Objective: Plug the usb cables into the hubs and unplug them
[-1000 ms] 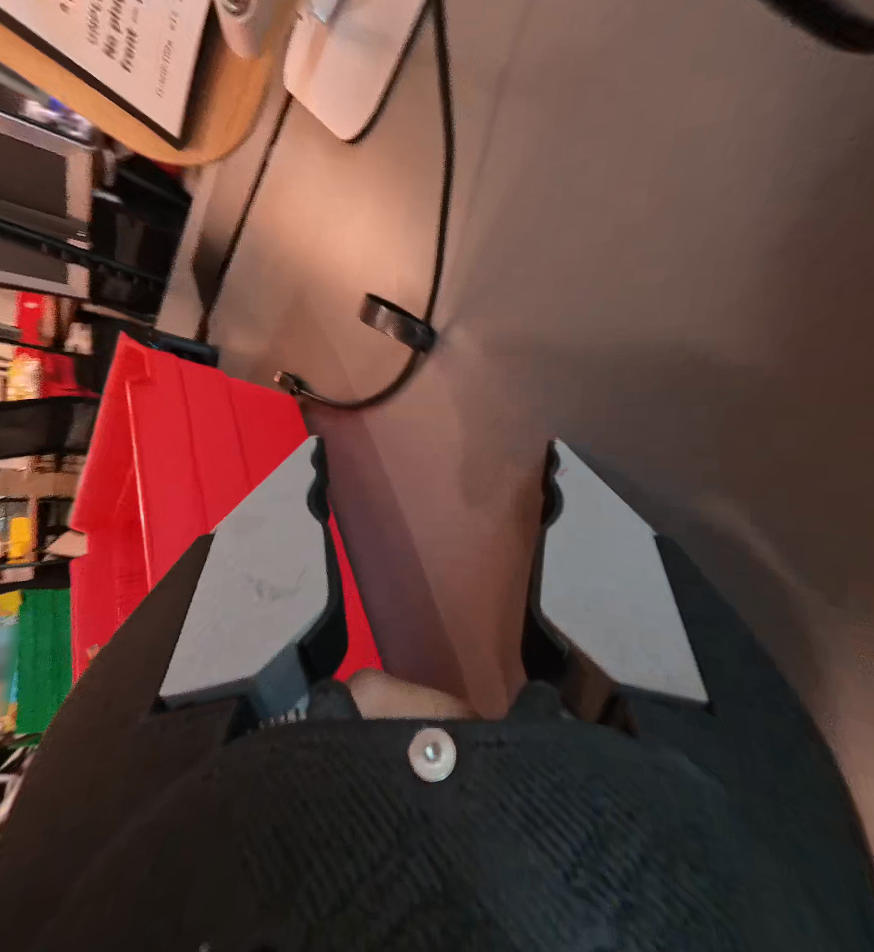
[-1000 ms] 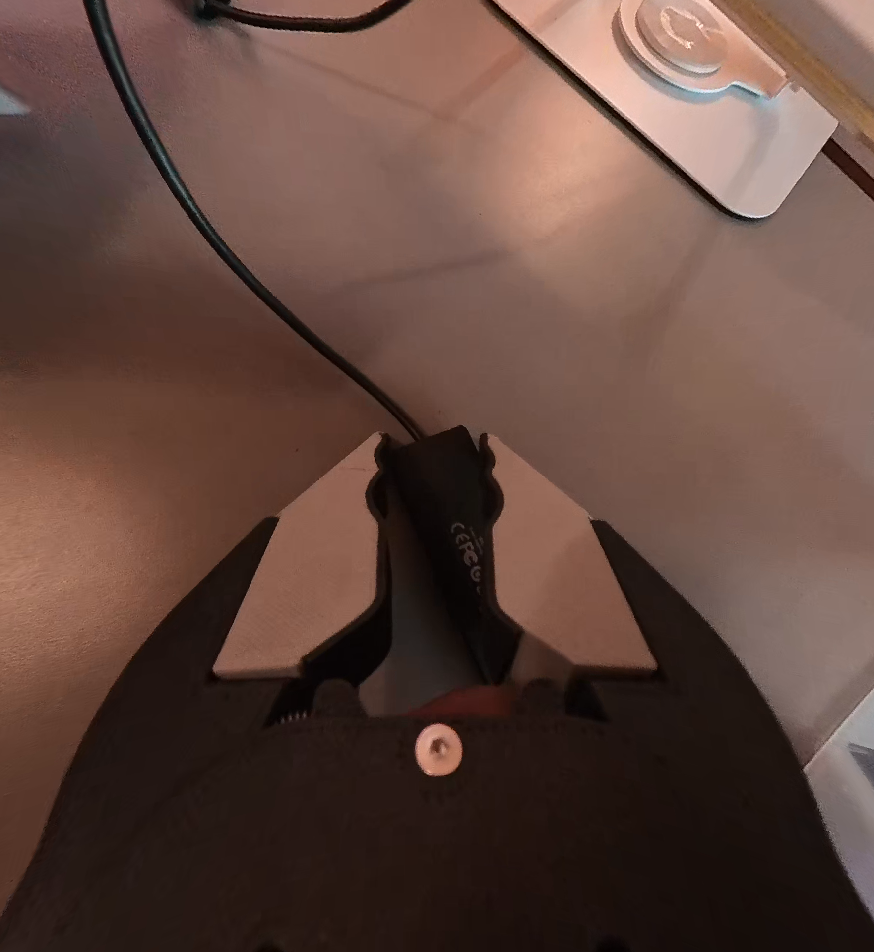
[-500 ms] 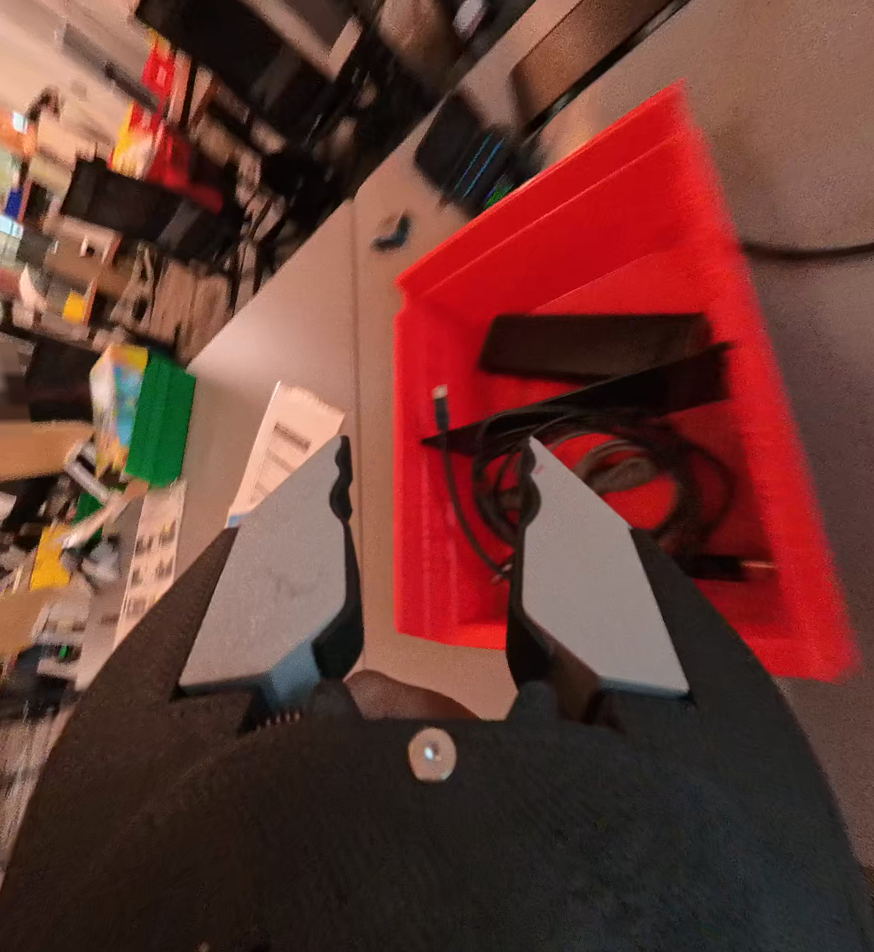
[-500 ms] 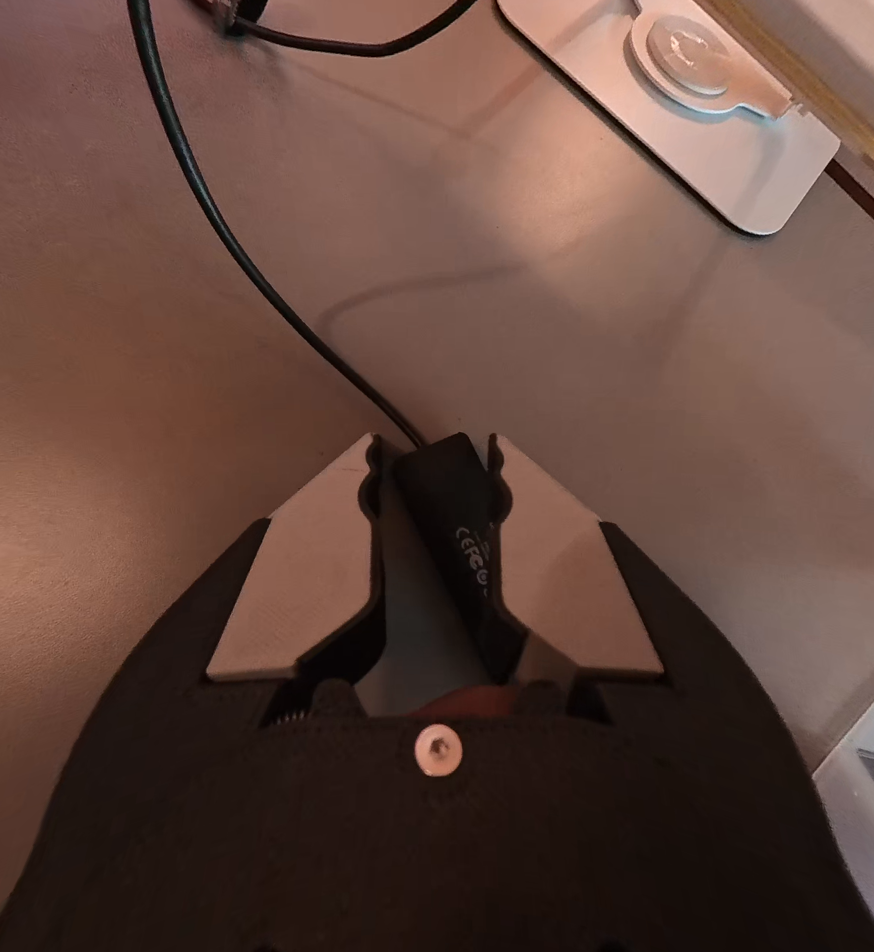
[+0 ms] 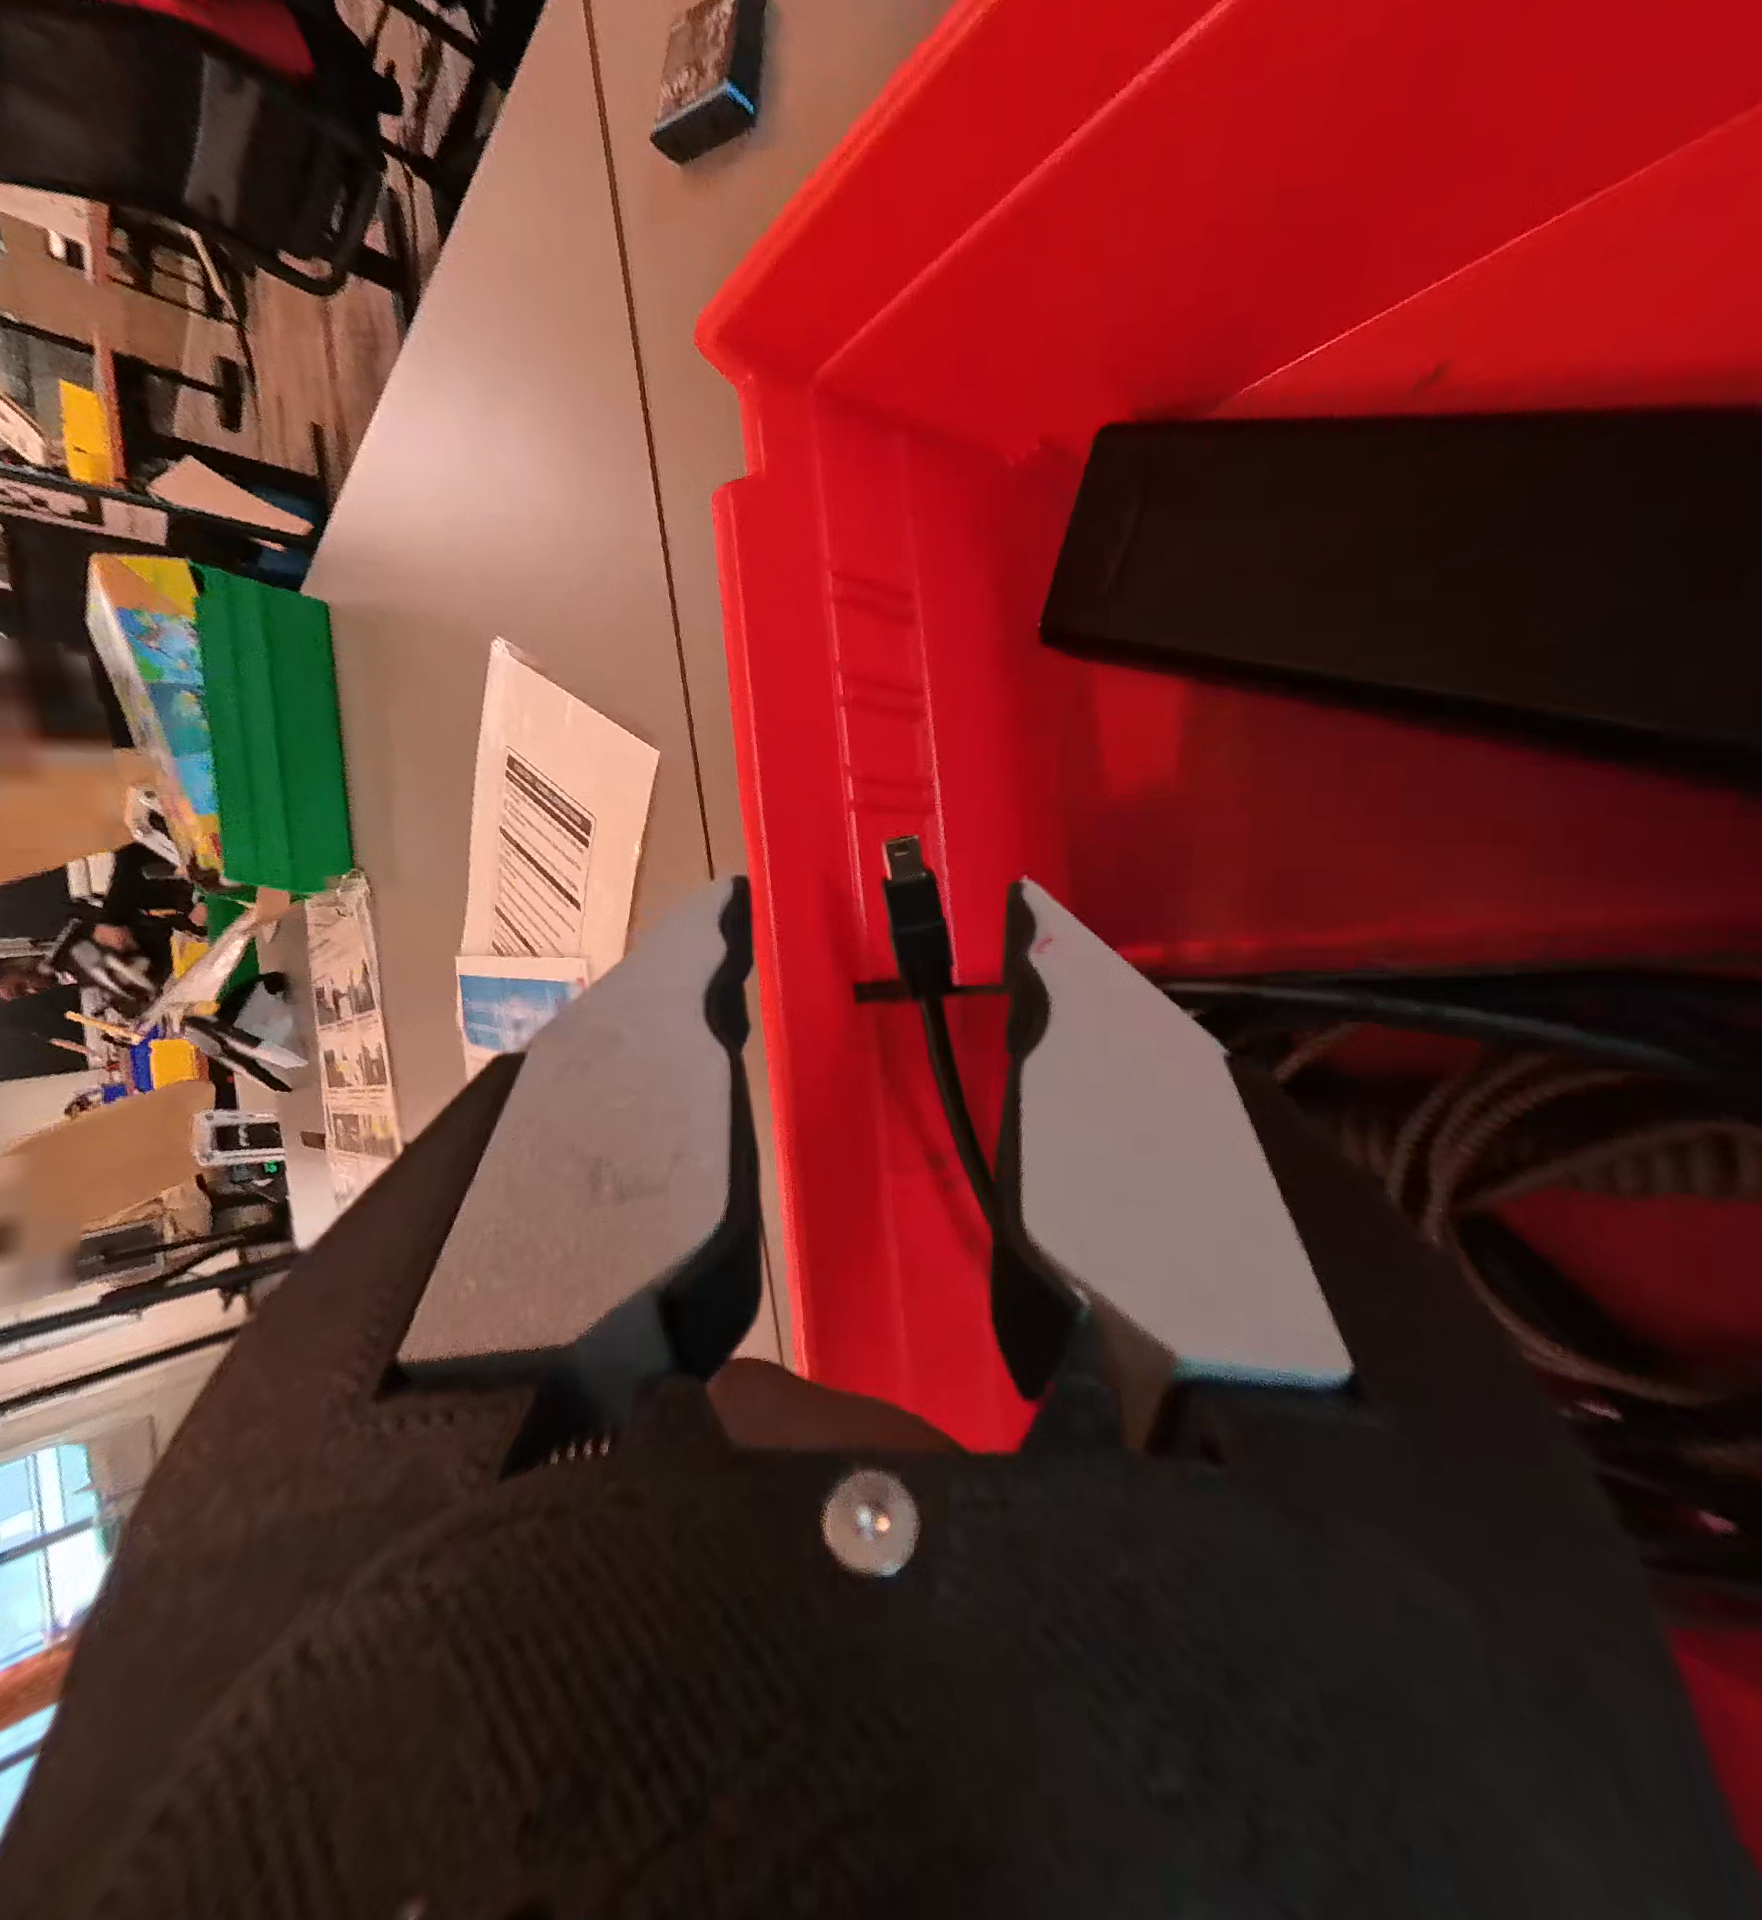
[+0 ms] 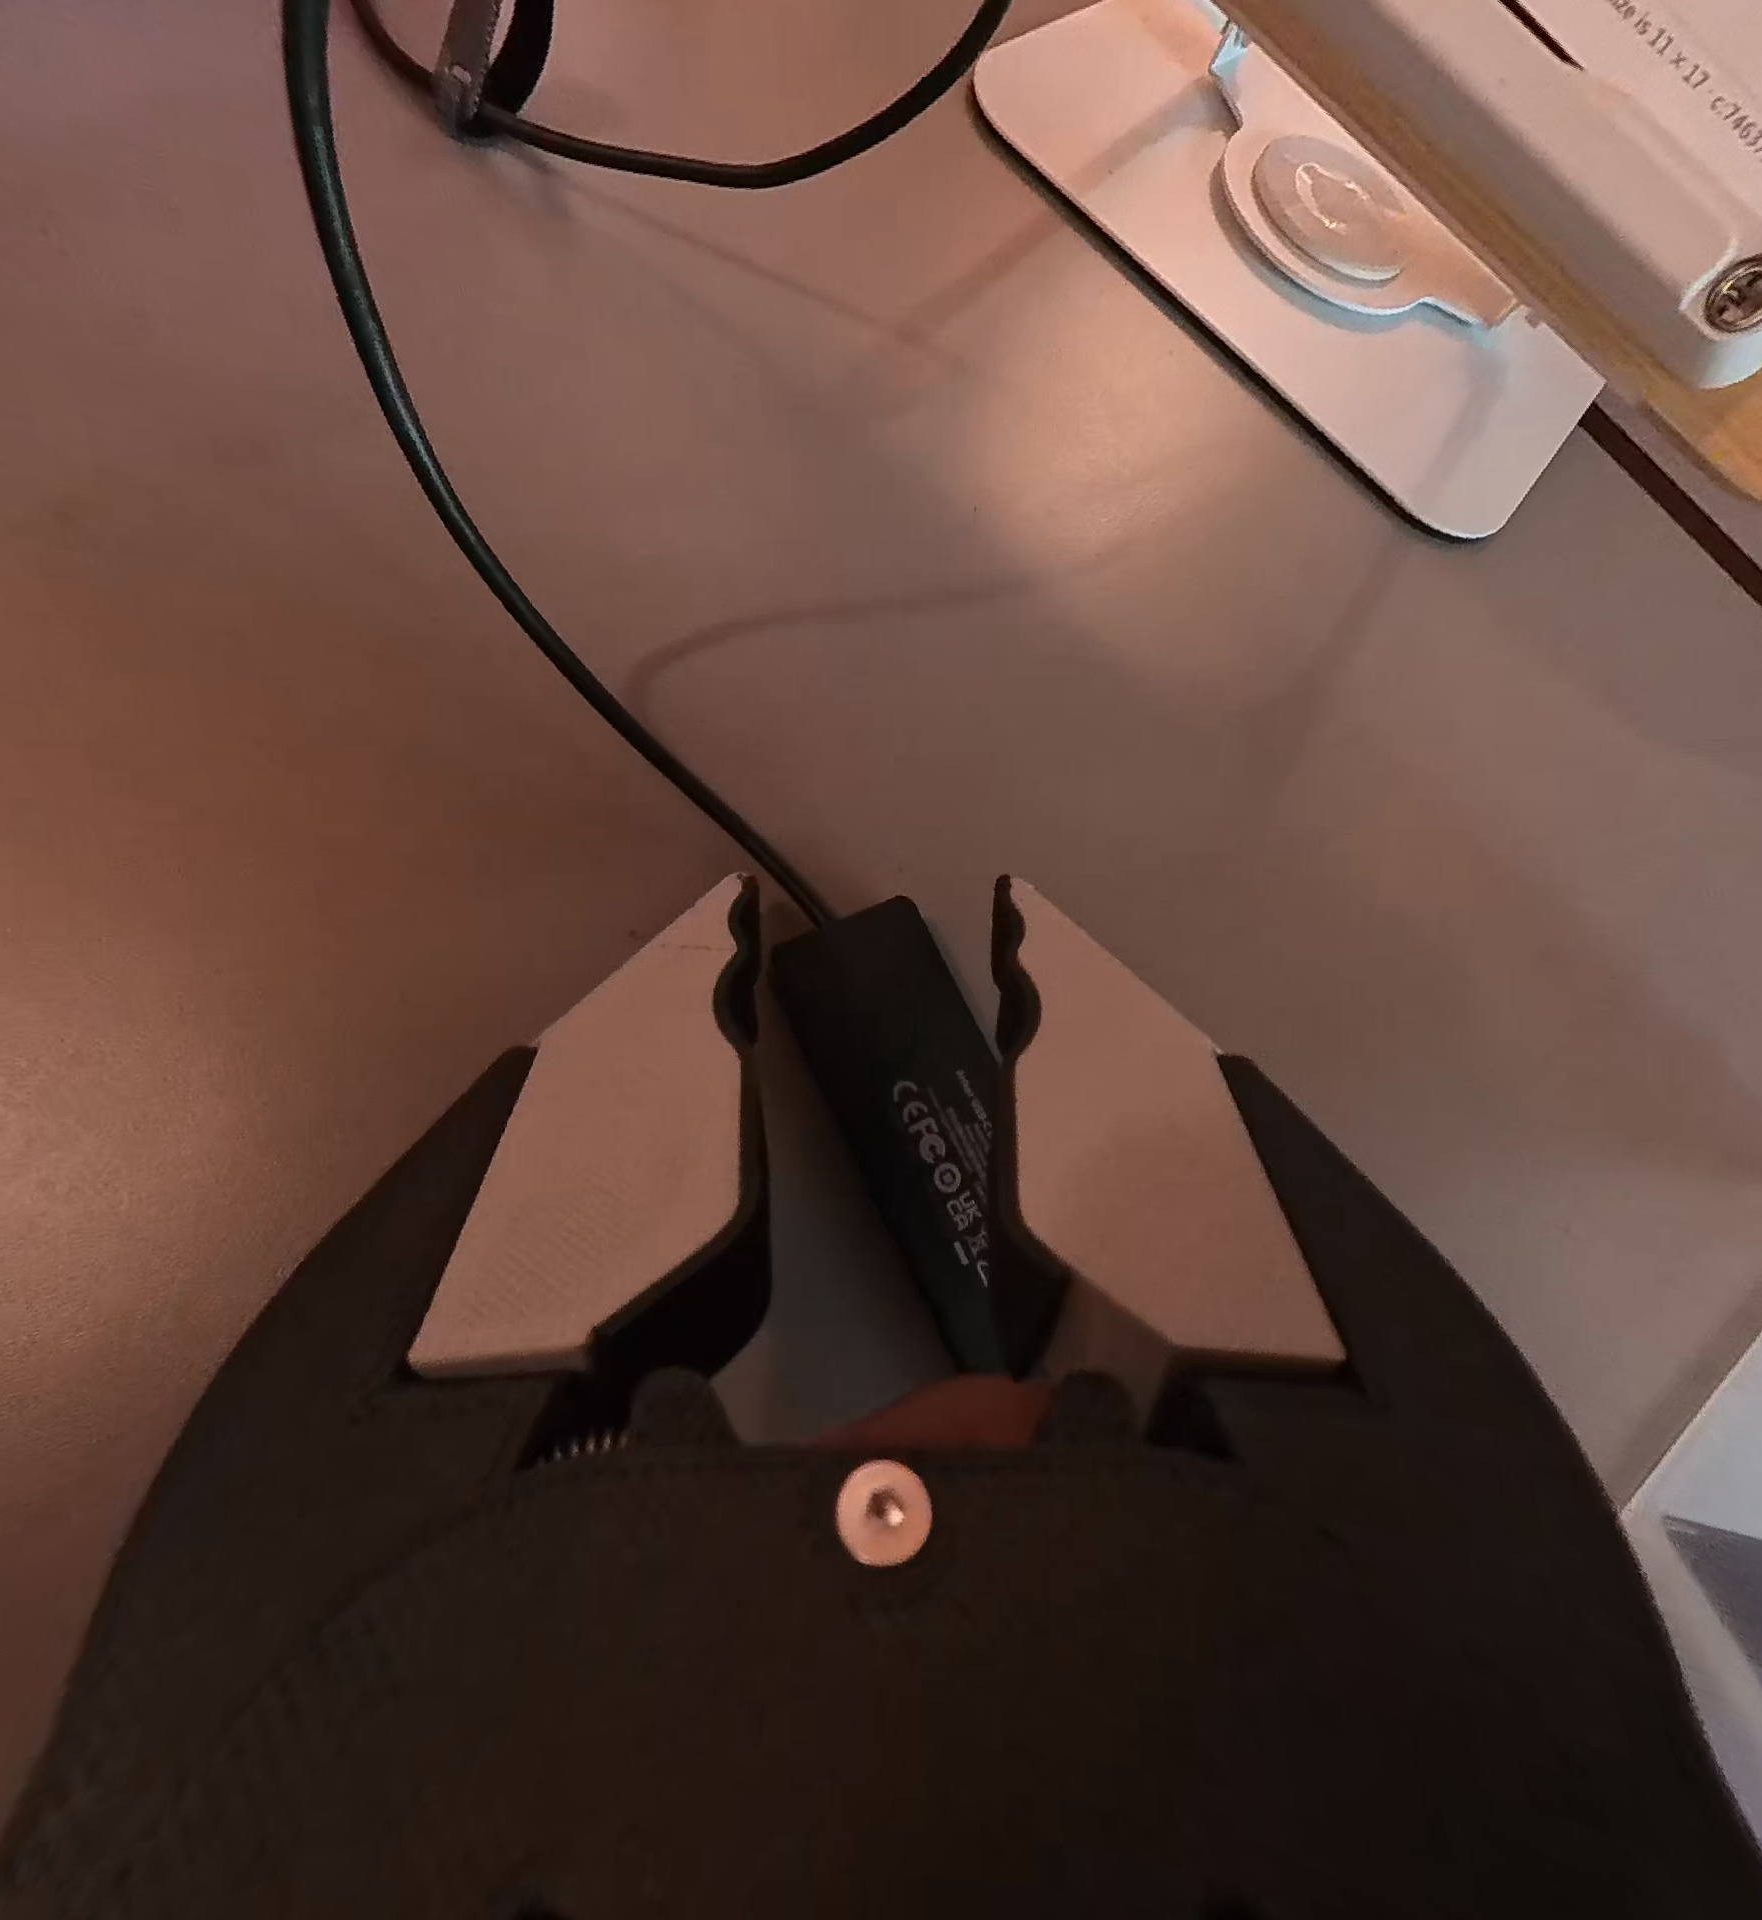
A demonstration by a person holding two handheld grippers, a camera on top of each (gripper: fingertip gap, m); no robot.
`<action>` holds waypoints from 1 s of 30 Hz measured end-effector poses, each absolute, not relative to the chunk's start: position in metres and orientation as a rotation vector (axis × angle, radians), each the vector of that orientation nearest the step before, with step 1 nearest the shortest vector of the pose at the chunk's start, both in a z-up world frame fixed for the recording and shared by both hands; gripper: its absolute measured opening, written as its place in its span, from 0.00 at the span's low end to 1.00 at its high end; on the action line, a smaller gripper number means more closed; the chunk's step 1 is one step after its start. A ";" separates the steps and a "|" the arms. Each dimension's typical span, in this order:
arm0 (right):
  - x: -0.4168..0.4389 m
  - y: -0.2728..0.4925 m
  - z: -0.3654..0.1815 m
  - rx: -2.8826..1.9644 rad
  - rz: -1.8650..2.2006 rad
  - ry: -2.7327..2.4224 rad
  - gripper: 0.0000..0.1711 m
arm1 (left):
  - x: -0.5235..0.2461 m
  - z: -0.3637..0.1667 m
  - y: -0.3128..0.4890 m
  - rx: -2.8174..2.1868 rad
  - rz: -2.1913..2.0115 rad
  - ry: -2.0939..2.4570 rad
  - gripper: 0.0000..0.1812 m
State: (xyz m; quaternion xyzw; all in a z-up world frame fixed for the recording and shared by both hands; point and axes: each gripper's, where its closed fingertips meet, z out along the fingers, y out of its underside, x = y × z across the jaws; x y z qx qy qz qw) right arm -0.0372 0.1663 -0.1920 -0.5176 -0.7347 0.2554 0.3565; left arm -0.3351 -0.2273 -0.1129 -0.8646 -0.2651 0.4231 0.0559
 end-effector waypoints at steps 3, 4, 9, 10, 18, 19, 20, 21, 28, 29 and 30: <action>-0.037 0.164 -0.189 -1.327 0.672 -1.893 0.24 | -0.343 -0.120 -0.239 -2.623 1.281 -0.870 0.21; -0.037 0.164 -0.187 -1.320 0.676 -1.888 0.24 | -0.344 -0.118 -0.240 -2.604 1.296 -0.863 0.19; -0.037 0.164 -0.182 -1.304 0.682 -1.869 0.24 | -0.342 -0.094 -0.242 -2.546 1.395 -0.798 0.05; -0.037 0.164 -0.182 -1.306 0.683 -1.869 0.24 | -0.342 -0.085 -0.242 -2.518 1.417 -0.793 0.05; -0.038 0.168 -0.183 -1.318 0.682 -1.854 0.23 | -0.325 0.052 -0.235 -2.137 1.677 -0.701 0.05; -0.038 0.169 -0.183 -1.322 0.684 -1.854 0.23 | -0.321 0.077 -0.234 -2.075 1.717 -0.687 0.05; -0.038 0.169 -0.184 -1.326 0.685 -1.855 0.23 | -0.315 0.103 -0.233 -2.016 1.751 -0.671 0.05; -0.038 0.170 -0.185 -1.329 0.683 -1.855 0.23 | -0.308 0.129 -0.231 -1.958 1.788 -0.653 0.05; -0.038 0.172 -0.188 -1.334 0.667 -1.856 0.23 | -0.241 0.281 -0.193 -1.619 1.896 -0.493 0.04; -0.038 0.172 -0.188 -1.334 0.667 -1.854 0.23 | -0.230 0.295 -0.184 -1.585 1.885 -0.465 0.04; -0.038 0.173 -0.188 -1.337 0.666 -1.853 0.23 | -0.218 0.307 -0.175 -1.552 1.883 -0.434 0.04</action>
